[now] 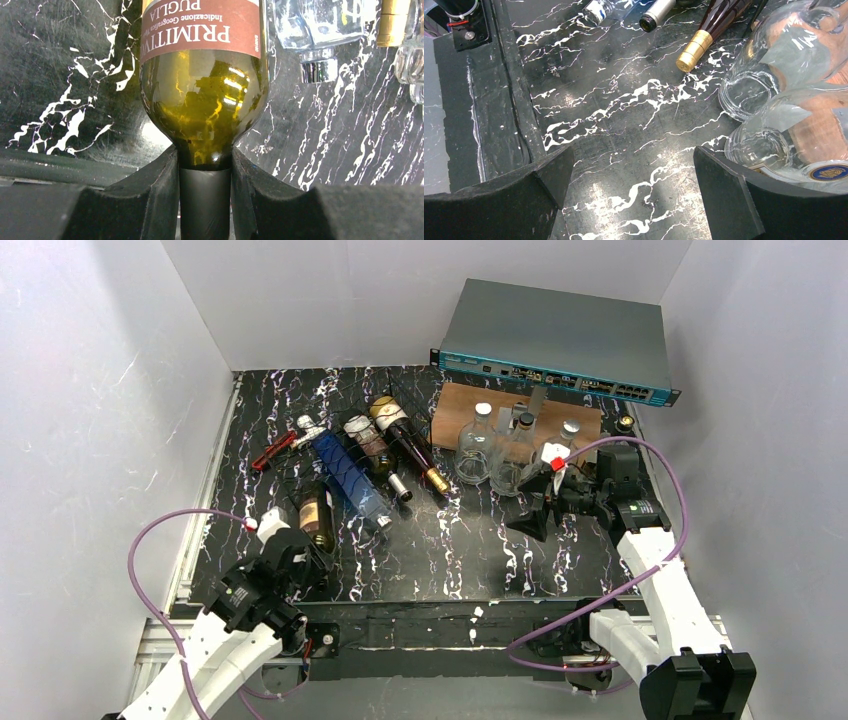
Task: Take the wine bottle off the wine rack
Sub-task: Pick up the wine bottle from the wine rack, then place the wine bottle at the center of the board.
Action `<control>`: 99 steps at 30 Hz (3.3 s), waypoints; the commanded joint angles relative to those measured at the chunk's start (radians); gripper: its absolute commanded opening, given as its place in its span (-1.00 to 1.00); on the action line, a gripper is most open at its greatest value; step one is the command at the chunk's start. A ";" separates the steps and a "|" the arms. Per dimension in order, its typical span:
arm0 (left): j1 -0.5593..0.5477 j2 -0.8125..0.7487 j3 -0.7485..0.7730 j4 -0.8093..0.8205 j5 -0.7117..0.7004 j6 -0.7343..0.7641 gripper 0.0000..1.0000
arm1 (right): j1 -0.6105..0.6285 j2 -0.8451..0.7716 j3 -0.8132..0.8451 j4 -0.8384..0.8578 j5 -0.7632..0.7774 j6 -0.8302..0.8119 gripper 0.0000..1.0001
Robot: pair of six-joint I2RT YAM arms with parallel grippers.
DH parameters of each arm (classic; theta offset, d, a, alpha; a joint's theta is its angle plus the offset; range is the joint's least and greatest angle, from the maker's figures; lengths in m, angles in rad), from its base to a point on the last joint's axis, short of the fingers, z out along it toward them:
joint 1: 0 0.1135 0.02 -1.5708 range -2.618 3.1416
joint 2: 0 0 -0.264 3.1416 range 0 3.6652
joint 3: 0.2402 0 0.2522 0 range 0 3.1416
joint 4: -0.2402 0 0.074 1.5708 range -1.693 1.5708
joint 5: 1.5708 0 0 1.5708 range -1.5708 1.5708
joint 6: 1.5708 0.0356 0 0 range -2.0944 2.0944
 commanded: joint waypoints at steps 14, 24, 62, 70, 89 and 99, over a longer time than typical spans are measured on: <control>0.002 -0.052 0.132 -0.123 0.081 -0.022 -1.00 | 0.032 0.007 0.002 -0.025 -0.034 -0.062 0.97; 0.001 -0.031 0.169 -0.164 0.186 -0.045 -1.00 | 0.052 0.020 0.008 -0.050 -0.033 -0.092 0.97; 0.002 0.263 0.383 -0.334 0.634 0.158 -1.00 | 0.598 0.418 0.342 -0.241 0.075 -0.650 0.97; 0.000 0.338 0.415 -0.343 0.685 0.217 -1.00 | 0.687 0.453 0.342 -0.084 0.103 -0.519 0.97; 0.000 0.371 0.473 -0.362 0.757 0.231 -1.00 | 0.979 0.652 0.427 0.167 0.268 -0.291 0.97; 0.000 0.412 0.482 -0.333 0.789 0.231 -1.00 | 1.011 0.657 0.399 0.271 0.269 -0.159 0.97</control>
